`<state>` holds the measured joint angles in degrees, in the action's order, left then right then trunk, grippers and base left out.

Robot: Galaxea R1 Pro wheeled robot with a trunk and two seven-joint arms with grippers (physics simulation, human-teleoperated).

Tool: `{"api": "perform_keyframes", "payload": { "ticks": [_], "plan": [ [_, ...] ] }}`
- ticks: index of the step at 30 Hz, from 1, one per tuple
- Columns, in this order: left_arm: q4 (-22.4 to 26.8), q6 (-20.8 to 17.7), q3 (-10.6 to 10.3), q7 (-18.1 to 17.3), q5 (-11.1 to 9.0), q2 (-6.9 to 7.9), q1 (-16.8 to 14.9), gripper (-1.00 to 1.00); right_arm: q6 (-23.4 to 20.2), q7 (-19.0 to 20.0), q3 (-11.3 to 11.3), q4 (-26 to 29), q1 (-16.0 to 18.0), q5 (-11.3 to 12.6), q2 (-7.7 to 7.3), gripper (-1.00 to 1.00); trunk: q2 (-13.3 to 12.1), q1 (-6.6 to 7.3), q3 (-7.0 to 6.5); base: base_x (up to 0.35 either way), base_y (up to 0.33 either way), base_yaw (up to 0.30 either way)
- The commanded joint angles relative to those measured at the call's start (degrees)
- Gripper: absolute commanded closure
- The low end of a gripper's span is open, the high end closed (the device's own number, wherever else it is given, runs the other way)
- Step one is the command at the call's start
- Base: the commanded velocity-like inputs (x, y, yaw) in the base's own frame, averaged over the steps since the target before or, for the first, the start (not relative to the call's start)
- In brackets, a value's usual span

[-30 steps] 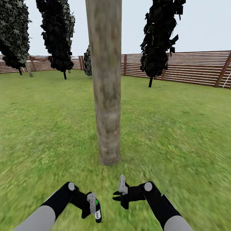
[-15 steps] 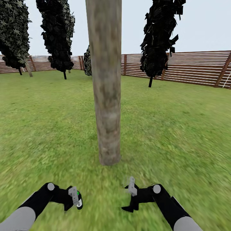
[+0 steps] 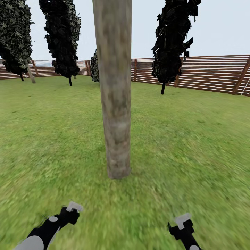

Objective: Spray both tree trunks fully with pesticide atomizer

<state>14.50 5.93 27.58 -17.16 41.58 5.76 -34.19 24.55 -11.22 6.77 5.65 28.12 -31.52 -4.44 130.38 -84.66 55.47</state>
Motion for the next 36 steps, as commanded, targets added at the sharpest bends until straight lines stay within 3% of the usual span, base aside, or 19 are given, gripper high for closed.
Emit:
{"api": "perform_keyframes", "payload": {
  "ticks": [1,4,6,10,16,23,26,27,31,32,36],
  "plan": [
    [-0.64,-0.16,0.8,0.45,0.52,-0.52,-0.07,1.0,1.15,-1.16,0.55,-0.49,-0.03,0.72,0.06,-1.0,0.02,0.01,0.04,0.0,0.0,0.0],
    [-1.68,-3.18,1.19,1.28,0.5,-1.85,-0.09,1.0,2.38,-2.32,0.78,-0.88,-0.15,5.47,0.02,-1.0,0.02,0.01,0.04,0.0,0.0,0.0],
    [-1.93,-6.87,1.29,1.46,0.36,-2.68,-0.09,1.0,2.82,-2.36,0.82,-1.04,-0.17,11.73,-0.14,-1.0,0.02,0.01,0.04,0.0,0.0,0.0],
    [-2.08,-8.24,1.21,1.42,-0.17,-2.96,-0.05,1.0,2.97,-2.23,0.72,-1.2,-0.2,14.93,0.17,-1.0,0.02,0.01,0.04,0.013,0.0,0.0],
    [-2.98,-8.91,1.18,1.77,-0.87,-3.0,0.13,1.0,4.28,-2.23,0.8,-1.29,-0.55,15.97,0.35,-1.0,0.02,0.01,0.04,0.251,-0.074,0.0],
    [-2.42,-15.33,1.2,4.04,-3.57,-3.67,0.0,1.0,4.88,-2.36,0.79,-1.33,-1.22,15.96,0.4,-1.0,0.02,0.01,0.04,0.296,-0.168,0.0],
    [-2.08,-16.23,1.15,5.18,-3.8,-4.69,-0.28,1.0,4.89,-2.39,0.79,-1.33,-1.29,15.96,0.4,-1.0,0.02,0.01,0.01,0.288,-0.172,-0.086],
    [-1.77,-19.03,1.21,7.63,-3.86,-7.19,-1.05,1.0,4.86,-2.4,0.79,-1.34,-1.32,15.91,0.48,-1.0,0.02,0.01,-0.01,0.144,-0.084,-0.097],
    [-1.59,-18.95,1.24,8.27,-3.87,-7.79,-1.06,1.0,4.83,-2.4,0.79,-1.74,-1.38,15.82,0.42,-1.0,0.02,0.01,-0.03,0.047,-0.028,-0.032],
    [1.05,-18.75,1.4,8.28,-3.95,-9.2,-0.62,1.0,4.81,-2.49,0.79,-3.54,-1.44,15.79,0.4,-1.0,0.02,0.01,-0.03,0.315,0.0,-0.189],
    [1.03,-18.73,1.35,8.28,-3.96,-9.2,-0.62,1.0,4.82,-2.49,0.79,-3.54,-1.42,15.79,0.4,-1.0,0.02,0.01,-0.03,0.102,0.0,-0.24]
  ]
}}
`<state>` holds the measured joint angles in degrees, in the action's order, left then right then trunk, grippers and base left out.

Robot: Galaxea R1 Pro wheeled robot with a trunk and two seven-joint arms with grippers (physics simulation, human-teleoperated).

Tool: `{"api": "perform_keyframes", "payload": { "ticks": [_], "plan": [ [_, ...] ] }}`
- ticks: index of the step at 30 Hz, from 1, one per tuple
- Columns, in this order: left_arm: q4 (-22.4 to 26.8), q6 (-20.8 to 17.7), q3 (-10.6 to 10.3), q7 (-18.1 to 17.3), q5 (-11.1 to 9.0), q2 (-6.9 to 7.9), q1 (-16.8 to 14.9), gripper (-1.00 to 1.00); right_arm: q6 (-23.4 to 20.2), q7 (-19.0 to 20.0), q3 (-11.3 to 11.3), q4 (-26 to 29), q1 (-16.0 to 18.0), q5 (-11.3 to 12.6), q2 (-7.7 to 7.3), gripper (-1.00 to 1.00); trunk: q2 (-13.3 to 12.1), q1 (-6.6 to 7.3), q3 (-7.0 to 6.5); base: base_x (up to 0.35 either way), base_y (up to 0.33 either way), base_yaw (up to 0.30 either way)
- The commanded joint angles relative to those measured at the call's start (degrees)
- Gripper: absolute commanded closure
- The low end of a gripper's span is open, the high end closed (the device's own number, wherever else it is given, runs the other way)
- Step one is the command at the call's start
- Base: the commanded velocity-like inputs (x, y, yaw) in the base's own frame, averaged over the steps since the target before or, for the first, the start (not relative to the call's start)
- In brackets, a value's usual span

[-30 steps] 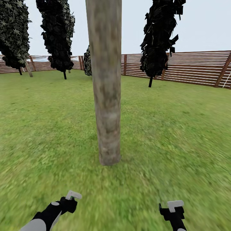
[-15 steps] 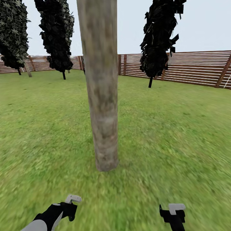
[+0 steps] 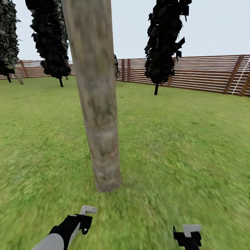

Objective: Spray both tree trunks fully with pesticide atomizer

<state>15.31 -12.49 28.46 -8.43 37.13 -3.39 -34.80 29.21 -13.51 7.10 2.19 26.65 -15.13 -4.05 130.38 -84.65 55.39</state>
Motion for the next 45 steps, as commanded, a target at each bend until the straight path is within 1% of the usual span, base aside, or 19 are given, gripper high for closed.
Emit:
{"api": "perform_keyframes", "payload": {
  "ticks": [1,6,10,19,20,22,24,25,27,31,32,34,35,36,38,40,42,44,45],
  "plan": [
    [0.2,-0.33,0.49,-0.44,0.49,-0.1,0.0,1.0,0.17,-0.2,0.46,-0.08,0.04,-0.6,0.01,-1.0,0.02,0.01,0.05,0.013,0.0,-0.075],
    [0.24,-0.28,0.47,-0.44,0.49,-0.12,0.0,1.0,0.16,-0.13,0.46,-0.14,0.04,-0.62,0.01,-1.0,0.02,0.01,0.05,0.018,0.0,-0.018],
    [0.2,-0.22,0.46,-0.44,0.51,-0.13,0.0,1.0,0.17,-0.11,0.46,-0.17,0.04,-0.69,-0.07,-1.0,0.02,0.01,0.05,0.234,-0.066,-0.001],
    [0.39,-0.31,0.21,-0.47,0.57,-0.3,-0.47,1.0,0.18,-0.18,0.46,-0.17,0.04,-0.69,-0.01,-1.0,0.02,0.01,0.05,-0.082,-0.075,0.0],
    [0.5,-0.44,0.17,-0.49,0.58,-0.74,-0.73,1.0,0.17,-0.19,0.46,-0.17,0.05,-0.69,-0.04,-1.0,0.02,0.01,0.05,-0.005,-0.003,-0.023],
    [0.9,-1.37,0.02,-0.6,0.65,-3.07,-3.18,1.0,0.16,-0.2,0.46,-0.17,0.05,-0.69,-0.06,-1.0,0.02,0.01,0.0,-0.002,-0.001,-0.164],
    [0.98,-3.03,-0.06,-0.71,0.7,-4.18,-4.77,1.0,0.15,-0.2,0.46,-0.17,0.04,-0.69,-0.07,-1.0,0.02,0.01,-0.02,-0.001,0.0,-0.198],
    [1.02,-4.92,-0.11,-0.9,0.7,-4.48,-5.89,1.0,0.18,-0.2,0.46,-0.17,0.05,-0.69,-0.07,-1.0,0.02,0.01,-0.03,0.0,0.0,-0.109],
    [1.43,-7.44,-0.02,-1.13,0.62,-4.1,-7.17,1.0,0.17,-0.2,0.46,-0.17,0.04,-0.69,-0.08,-1.0,0.02,0.01,-0.03,0.0,0.0,-0.034],
    [5.0,-8.34,0.23,-1.47,0.51,-0.04,-7.45,1.0,0.16,-0.2,0.46,-0.17,0.03,-0.69,-0.08,-1.0,0.02,0.01,-0.03,0.0,0.0,-0.007],
    [5.33,-8.38,0.24,-1.51,0.52,0.19,-7.34,1.0,0.15,-0.2,0.46,-0.17,0.02,-0.69,-0.08,-1.0,0.02,0.01,-0.03,0.0,0.0,-0.001],
    [5.54,-8.37,0.14,-1.5,0.57,-0.19,-7.26,1.0,0.16,-0.2,0.46,-0.17,0.04,-0.69,-0.07,-1.0,0.02,0.01,-0.03,0.0,0.0,0.0],
    [5.63,-8.31,0.02,-1.5,0.6,-1.22,-7.31,1.0,0.16,-0.2,0.46,-0.17,0.02,-0.69,-0.07,-1.0,0.02,0.01,-0.03,0.0,0.0,0.0],
    [5.72,-8.28,-0.08,-1.42,0.64,-2.75,-7.46,1.0,0.15,-0.2,0.46,-0.17,0.05,-0.69,-0.08,-1.0,0.02,0.01,-0.03,-0.161,0.036,0.0],
    [5.78,-8.26,-0.15,-1.47,0.64,-3.74,-7.78,1.0,0.15,-0.2,0.46,-0.17,0.02,-0.69,-0.08,-1.0,0.02,0.01,-0.03,-0.252,0.057,0.0],
    [5.93,-8.3,-0.26,-1.51,0.66,-3.92,-8.11,1.0,0.16,-0.2,0.46,-0.17,0.03,-0.69,-0.07,-1.0,0.02,0.01,-0.03,-0.211,0.04,0.0],
    [6.55,-8.43,-0.21,-1.57,0.66,-3.38,-8.67,1.0,0.16,-0.2,0.46,-0.17,0.01,-0.69,-0.08,-1.0,0.02,0.01,-0.03,-0.05,0.009,0.0],
    [8.68,-8.77,-0.01,-1.63,0.59,-2.45,-8.9,1.0,0.15,-0.2,0.46,-0.17,0.02,-0.69,-0.08,-1.0,0.02,0.01,-0.03,-0.019,0.003,0.0],
    [9.95,-10.17,0.01,-1.71,0.59,-2.07,-8.9,1.0,0.16,-0.2,0.46,-0.17,0.03,-0.69,-0.07,-1.0,0.02,0.01,-0.03,-0.005,0.001,0.0]
  ]
}}
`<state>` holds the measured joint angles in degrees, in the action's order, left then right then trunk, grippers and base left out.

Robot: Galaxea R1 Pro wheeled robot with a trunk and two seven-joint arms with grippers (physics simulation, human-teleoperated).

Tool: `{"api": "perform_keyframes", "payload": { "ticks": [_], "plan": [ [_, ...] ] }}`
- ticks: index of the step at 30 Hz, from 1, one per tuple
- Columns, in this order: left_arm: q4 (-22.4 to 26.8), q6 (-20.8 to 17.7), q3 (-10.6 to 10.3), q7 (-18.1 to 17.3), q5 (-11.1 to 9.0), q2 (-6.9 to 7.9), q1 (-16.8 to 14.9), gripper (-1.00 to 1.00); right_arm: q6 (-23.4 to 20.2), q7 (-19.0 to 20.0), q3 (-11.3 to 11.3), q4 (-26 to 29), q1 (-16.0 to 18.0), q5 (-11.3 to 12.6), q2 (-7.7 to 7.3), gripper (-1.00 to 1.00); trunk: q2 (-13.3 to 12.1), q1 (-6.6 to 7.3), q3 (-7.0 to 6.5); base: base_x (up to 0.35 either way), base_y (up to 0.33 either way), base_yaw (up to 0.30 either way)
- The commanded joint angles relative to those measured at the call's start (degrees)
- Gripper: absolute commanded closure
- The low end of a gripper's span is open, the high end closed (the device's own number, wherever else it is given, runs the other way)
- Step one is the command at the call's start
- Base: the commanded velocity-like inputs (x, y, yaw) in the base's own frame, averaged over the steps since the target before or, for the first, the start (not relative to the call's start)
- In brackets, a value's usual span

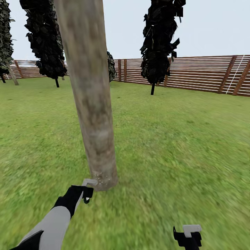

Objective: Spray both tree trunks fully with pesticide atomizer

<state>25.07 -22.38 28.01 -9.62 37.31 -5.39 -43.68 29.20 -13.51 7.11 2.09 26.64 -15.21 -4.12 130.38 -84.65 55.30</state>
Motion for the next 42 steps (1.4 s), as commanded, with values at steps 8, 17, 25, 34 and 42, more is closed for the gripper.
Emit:
{"api": "perform_keyframes", "payload": {
  "ticks": [8,17,25,34,42],
  "plan": [
    [1.18,-3.06,-0.01,-0.66,0.46,-3.57,-2.32,1.0,0.16,-0.11,0.45,-0.07,0.03,-0.69,0.0,-1.0,0.02,0.01,0.06,-0.007,0.001,0.0],
    [1.43,-3.06,-0.1,-0.66,0.72,-2.63,-1.99,1.0,0.19,-0.11,0.41,-0.07,0.02,-0.77,-0.01,-1.0,0.02,0.01,0.06,-0.228,0.039,0.0],
    [1.48,-4.61,-0.89,-2.43,0.48,-3.99,-4.87,1.0,0.18,0.06,0.37,-0.07,0.05,-0.78,0.07,-1.0,0.02,0.01,0.06,-0.007,0.001,0.0],
    [8.84,-8.27,-1.03,-6.02,0.64,0.07,-4.18,1.0,0.16,0.07,0.37,-0.07,0.04,-0.79,0.01,-1.0,0.02,0.01,0.06,0.0,0.0,0.0],
    [8.81,-8.43,-4.6,-7.28,0.41,-2.3,-4.91,1.0,0.16,0.03,0.43,0.17,0.05,-0.63,0.03,-1.0,0.02,0.01,0.06,0.0,0.0,0.15]
  ]
}}
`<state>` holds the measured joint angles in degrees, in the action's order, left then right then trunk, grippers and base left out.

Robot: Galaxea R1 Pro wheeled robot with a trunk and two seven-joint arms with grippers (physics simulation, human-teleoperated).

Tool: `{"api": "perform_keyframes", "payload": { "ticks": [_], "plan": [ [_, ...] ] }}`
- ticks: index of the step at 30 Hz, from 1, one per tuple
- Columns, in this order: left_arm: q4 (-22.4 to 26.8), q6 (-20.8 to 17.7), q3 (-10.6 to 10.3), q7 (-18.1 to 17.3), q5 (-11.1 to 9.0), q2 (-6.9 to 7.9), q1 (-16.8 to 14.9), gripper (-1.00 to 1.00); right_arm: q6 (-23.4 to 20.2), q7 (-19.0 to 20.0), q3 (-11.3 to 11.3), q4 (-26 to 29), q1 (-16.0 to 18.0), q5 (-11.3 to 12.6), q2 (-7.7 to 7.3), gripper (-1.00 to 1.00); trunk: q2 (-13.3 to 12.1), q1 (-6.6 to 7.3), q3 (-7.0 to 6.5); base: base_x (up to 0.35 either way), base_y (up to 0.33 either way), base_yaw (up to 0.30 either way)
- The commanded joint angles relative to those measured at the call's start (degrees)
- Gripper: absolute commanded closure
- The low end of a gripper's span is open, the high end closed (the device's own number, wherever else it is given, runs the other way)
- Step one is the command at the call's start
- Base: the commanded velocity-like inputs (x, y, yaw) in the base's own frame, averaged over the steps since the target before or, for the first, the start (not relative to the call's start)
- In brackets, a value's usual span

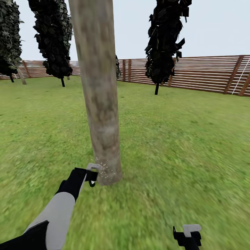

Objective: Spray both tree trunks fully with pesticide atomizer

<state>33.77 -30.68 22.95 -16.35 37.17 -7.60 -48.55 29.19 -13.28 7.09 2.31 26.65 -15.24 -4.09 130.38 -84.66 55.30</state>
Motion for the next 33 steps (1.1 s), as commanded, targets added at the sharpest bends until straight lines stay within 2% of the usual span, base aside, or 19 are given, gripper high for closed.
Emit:
{"api": "perform_keyframes", "payload": {
  "ticks": [1,2,4,6,8,11,15,22,25,26,33],
  "plan": [
    [0.16,-0.14,0.45,-1.41,0.58,0.2,-0.04,1.0,0.17,-0.18,0.46,0.02,0.05,-0.53,0.02,-1.0,0.02,0.01,0.05,0.0,0.0,0.05],
    [0.39,-0.16,0.58,-3.19,0.61,1.2,-0.05,1.0,0.17,-0.17,0.51,0.12,0.05,-0.45,0.03,-1.0,0.02,0.01,0.05,0.0,0.0,0.026],
    [2.23,-0.28,0.28,-6.9,0.95,4.33,0.44,1.0,0.17,-0.17,0.45,0.22,0.06,-0.34,0.31,-1.0,0.02,0.01,0.05,0.0,0.0,0.009],
    [2.91,-0.2,0.06,-7.45,1.19,4.86,0.66,1.0,0.27,-0.16,0.46,0.23,0.06,-0.34,1.02,-1.0,0.02,0.01,0.05,0.0,0.0,0.001],
    [3.15,-0.04,0.17,-7.31,1.17,4.68,0.7,1.0,0.35,-0.16,0.5,0.22,0.05,-0.41,1.11,-1.0,0.02,0.01,0.05,0.0,0.0,0.0],
    [3.29,0.05,-1.15,-7.17,1.25,2.73,0.65,1.0,0.65,-0.18,0.44,-0.11,0.05,-0.68,0.79,-1.0,0.02,0.01,0.05,0.0,-0.017,0.0],
    [4.25,-0.15,-2.75,-5.32,1.31,2.2,0.33,1.0,0.65,-0.13,0.39,-0.3,0.02,-0.79,0.75,-1.0,0.02,0.01,0.05,-0.002,-0.206,0.0],
    [9.74,-1.23,-2.67,-5.04,1.47,2.28,0.72,1.0,0.62,-0.22,0.38,-0.29,-0.01,-0.76,0.75,-1.0,0.02,0.01,0.05,-0.139,-0.236,0.006],
    [9.77,-2.35,-2.81,1.19,0.98,2.19,0.73,1.0,0.64,-0.34,0.38,-0.29,0.04,-0.75,0.74,-1.0,0.02,0.01,0.05,-0.004,-0.274,0.261],
    [9.7,-2.74,-2.82,1.99,0.85,2.12,0.73,1.0,0.66,-0.34,0.38,-0.29,0.03,-0.75,0.74,-1.0,0.02,0.01,0.05,-0.001,-0.275,0.274],
    [8.93,-3.5,-2.74,3.49,0.46,1.3,1.01,1.0,0.65,-0.34,0.38,-0.22,0.04,-0.67,1.11,-1.0,0.02,0.01,0.05,0.0,-0.275,0.129]
  ]
}}
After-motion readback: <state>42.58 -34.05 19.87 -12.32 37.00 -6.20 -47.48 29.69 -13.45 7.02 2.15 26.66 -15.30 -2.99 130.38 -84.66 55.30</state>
